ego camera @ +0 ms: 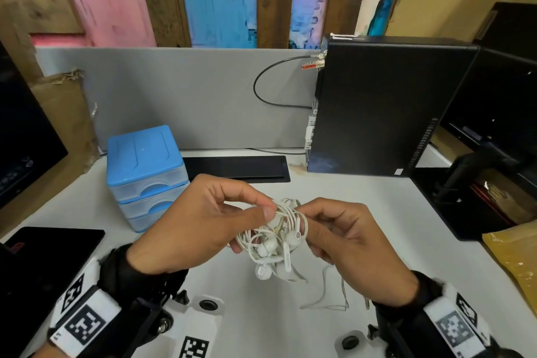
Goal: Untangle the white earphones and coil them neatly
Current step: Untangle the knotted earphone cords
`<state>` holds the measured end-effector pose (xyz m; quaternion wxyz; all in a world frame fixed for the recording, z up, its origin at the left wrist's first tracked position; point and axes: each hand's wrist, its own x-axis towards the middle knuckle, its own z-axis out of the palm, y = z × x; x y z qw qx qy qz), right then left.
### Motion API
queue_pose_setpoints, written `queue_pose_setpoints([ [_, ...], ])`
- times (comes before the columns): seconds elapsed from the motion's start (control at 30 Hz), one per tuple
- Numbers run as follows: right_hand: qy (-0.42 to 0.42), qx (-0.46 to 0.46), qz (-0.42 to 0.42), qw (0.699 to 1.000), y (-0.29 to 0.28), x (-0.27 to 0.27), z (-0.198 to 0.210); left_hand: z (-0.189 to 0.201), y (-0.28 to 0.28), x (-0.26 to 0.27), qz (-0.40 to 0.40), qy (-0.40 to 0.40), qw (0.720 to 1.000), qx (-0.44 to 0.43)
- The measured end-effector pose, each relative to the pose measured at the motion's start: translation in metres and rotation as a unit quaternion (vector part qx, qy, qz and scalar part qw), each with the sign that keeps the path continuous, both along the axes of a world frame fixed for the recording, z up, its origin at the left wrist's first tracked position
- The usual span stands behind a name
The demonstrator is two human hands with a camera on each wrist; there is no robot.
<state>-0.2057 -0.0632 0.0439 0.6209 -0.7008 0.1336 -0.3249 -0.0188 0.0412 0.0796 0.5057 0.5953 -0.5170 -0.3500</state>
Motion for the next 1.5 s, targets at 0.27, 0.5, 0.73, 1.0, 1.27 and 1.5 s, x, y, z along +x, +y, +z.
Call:
queue_pose_setpoints([
  [0.27,0.005,-0.113,-0.066,0.991,0.007,-0.001,-0.002,-0.013,-0.004,-0.004,0.003,-0.067,0.997,0.033],
  [0.5,0.078,-0.272,-0.131,0.950,0.001,-0.001,-0.011,-0.014,-0.005,-0.011,-0.023,-0.066,0.997,0.035],
  [0.73,0.052,-0.220,-0.141,0.964,-0.007,-0.001,-0.012,-0.017,-0.006,-0.016,-0.045,-0.066,0.997,0.015],
  [1.0,0.038,-0.106,-0.097,0.989,-0.017,-0.002,-0.009,-0.021,-0.009,-0.012,-0.037,-0.077,0.996,-0.001],
  [1.27,0.071,-0.104,-0.079,0.989,-0.017,-0.004,-0.005,-0.021,-0.007,-0.010,-0.001,-0.177,0.984,0.008],
  [1.5,0.075,-0.104,-0.056,0.990,-0.018,-0.006,-0.003,-0.019,-0.007,-0.011,0.009,-0.173,0.985,0.004],
])
